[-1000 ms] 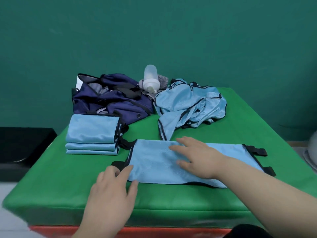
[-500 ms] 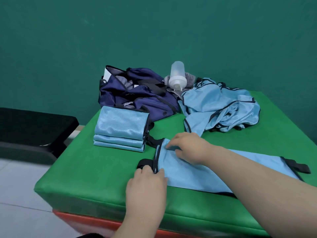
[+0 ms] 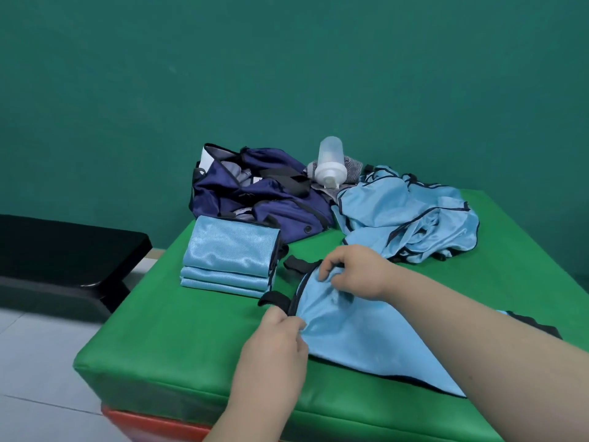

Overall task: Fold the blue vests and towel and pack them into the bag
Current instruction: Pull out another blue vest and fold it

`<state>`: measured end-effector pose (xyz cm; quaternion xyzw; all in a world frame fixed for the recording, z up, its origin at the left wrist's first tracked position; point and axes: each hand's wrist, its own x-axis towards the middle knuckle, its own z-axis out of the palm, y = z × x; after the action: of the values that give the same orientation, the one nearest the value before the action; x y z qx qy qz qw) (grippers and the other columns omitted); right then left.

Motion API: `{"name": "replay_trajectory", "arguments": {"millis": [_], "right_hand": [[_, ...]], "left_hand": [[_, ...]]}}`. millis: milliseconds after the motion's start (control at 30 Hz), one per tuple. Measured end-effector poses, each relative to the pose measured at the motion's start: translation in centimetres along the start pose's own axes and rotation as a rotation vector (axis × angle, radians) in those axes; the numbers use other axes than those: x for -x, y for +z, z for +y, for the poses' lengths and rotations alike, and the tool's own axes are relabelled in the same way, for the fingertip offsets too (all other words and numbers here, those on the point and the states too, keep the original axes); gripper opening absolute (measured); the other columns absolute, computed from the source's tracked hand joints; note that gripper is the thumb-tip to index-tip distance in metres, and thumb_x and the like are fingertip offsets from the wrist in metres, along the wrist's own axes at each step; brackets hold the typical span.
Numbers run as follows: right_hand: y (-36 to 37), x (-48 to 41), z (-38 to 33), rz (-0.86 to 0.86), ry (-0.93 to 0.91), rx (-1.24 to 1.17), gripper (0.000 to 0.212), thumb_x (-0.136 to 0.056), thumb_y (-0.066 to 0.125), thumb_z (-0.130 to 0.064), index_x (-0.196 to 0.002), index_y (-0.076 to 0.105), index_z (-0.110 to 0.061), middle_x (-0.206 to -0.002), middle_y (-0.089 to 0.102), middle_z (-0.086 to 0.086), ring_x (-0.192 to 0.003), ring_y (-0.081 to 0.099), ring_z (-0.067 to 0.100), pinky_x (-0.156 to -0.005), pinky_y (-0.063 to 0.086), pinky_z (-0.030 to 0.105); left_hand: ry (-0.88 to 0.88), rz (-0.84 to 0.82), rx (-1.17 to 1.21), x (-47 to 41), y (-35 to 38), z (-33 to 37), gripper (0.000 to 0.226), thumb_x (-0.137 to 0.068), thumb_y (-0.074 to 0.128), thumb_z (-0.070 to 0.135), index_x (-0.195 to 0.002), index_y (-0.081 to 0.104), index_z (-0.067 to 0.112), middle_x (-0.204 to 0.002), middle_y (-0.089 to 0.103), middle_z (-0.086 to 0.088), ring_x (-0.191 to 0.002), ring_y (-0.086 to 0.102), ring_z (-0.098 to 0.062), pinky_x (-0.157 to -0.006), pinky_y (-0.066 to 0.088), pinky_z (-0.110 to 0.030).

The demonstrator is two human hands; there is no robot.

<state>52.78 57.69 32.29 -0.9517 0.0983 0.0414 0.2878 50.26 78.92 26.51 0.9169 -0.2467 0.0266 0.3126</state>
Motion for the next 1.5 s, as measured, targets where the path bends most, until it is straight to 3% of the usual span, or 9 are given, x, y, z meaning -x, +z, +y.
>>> {"name": "replay_trajectory", "arguments": {"millis": [133, 233, 333, 500, 700, 933, 1167, 1267, 1500], "right_hand": [[-3.0, 3.0, -0.6, 0.114, 0.007, -0.25, 0.034, -0.078, 0.059, 0.001, -0.08, 0.075, -0.028, -0.058, 0.062, -0.004, -0.052, 0.043, 0.017, -0.051, 0.035, 0.023], [-5.1, 5.7, -1.3, 0.175, -0.056, -0.457, 0.019, -0.072, 0.067, -0.01, -0.08, 0.078, -0.023, -0.062, 0.066, 0.003, -0.063, 0.05, 0.019, -0.063, 0.038, 0.028], [-7.6, 8.7, -2.2, 0.269, -0.105, -0.562, 0.008, -0.077, 0.074, -0.015, -0.079, 0.08, -0.018, -0.073, 0.068, 0.003, -0.066, 0.053, 0.009, -0.063, 0.04, 0.021], [-11.4, 14.0, -4.0, 0.404, -0.171, -0.514, 0.026, -0.081, 0.074, 0.005, -0.081, 0.08, -0.021, -0.08, 0.068, -0.008, -0.071, 0.06, 0.005, -0.075, 0.049, 0.023], [-15.4, 20.2, -5.9, 0.617, -0.221, -0.493, 0.033, -0.077, 0.076, 0.001, -0.092, 0.079, -0.029, -0.077, 0.063, -0.019, -0.07, 0.05, 0.005, -0.073, 0.045, 0.017], [-18.4, 24.3, -6.1, 0.734, -0.299, -0.551, 0.04, -0.076, 0.077, 0.004, -0.091, 0.08, -0.033, -0.085, 0.055, 0.006, -0.072, 0.045, 0.013, -0.071, 0.044, 0.029], [-19.3, 23.4, -4.2, 0.795, -0.255, -0.615, 0.045, -0.076, 0.077, 0.001, -0.093, 0.078, -0.04, -0.107, 0.07, 0.013, -0.084, 0.056, 0.018, -0.091, 0.054, 0.045], [-20.1, 21.4, -2.7, 0.802, -0.198, -0.617, 0.044, -0.074, 0.077, -0.001, -0.094, 0.078, -0.04, -0.11, 0.067, 0.024, -0.086, 0.06, 0.02, -0.093, 0.055, 0.051], [-26.5, 16.8, -2.7, 0.862, -0.154, -0.596, 0.041, -0.076, 0.072, 0.009, -0.092, 0.077, -0.028, -0.083, 0.073, 0.011, -0.067, 0.061, 0.006, -0.076, 0.058, 0.028]], "left_hand": [[0.088, 0.121, 0.208, -0.2, -1.8, 0.6, 0.03, -0.089, 0.06, 0.009, -0.109, 0.073, 0.028, -0.095, 0.048, 0.018, -0.084, 0.055, 0.0, -0.072, 0.042, -0.009], [0.094, 0.225, 0.326, -0.9, -3.4, 1.6, 0.032, -0.085, 0.062, -0.002, -0.102, 0.076, 0.021, -0.094, 0.05, 0.017, -0.086, 0.054, 0.004, -0.074, 0.037, -0.002], [0.139, 0.255, 0.412, -1.5, -5.8, 3.7, 0.034, -0.083, 0.063, -0.007, -0.099, 0.076, 0.021, -0.098, 0.053, 0.011, -0.086, 0.056, 0.0, -0.074, 0.038, -0.002], [0.232, 0.292, 0.517, -2.1, -10.5, 8.7, 0.026, -0.079, 0.081, 0.016, -0.091, 0.07, 0.037, -0.097, 0.052, 0.012, -0.085, 0.055, -0.002, -0.068, 0.039, -0.008], [0.386, 0.26, 0.466, -2.1, -15.7, 13.7, 0.042, -0.084, 0.071, 0.004, -0.099, 0.066, 0.043, -0.105, 0.052, 0.017, -0.082, 0.054, -0.001, -0.072, 0.038, -0.005], [0.519, 0.133, 0.633, -3.0, -19.1, 17.8, 0.063, -0.08, 0.067, -0.012, -0.095, 0.071, 0.049, -0.098, 0.055, 0.02, -0.072, 0.055, -0.009, -0.078, 0.048, -0.026], [0.521, -0.006, 0.736, -5.4, -18.2, 19.5, 0.05, -0.079, 0.066, -0.018, -0.1, 0.076, 0.026, -0.107, 0.06, 0.006, -0.081, 0.06, -0.007, -0.077, 0.05, -0.022], [0.516, -0.019, 0.697, -7.9, -17.1, 20.1, 0.051, -0.078, 0.067, -0.016, -0.101, 0.075, 0.028, -0.108, 0.061, 0.008, -0.085, 0.06, -0.006, -0.076, 0.049, -0.017], [0.572, 0.037, 0.563, -15.9, -17.9, 24.7, 0.056, -0.076, 0.066, -0.012, -0.106, 0.071, 0.035, -0.113, 0.061, 0.015, -0.1, 0.063, -0.006, -0.078, 0.048, -0.013]]}}
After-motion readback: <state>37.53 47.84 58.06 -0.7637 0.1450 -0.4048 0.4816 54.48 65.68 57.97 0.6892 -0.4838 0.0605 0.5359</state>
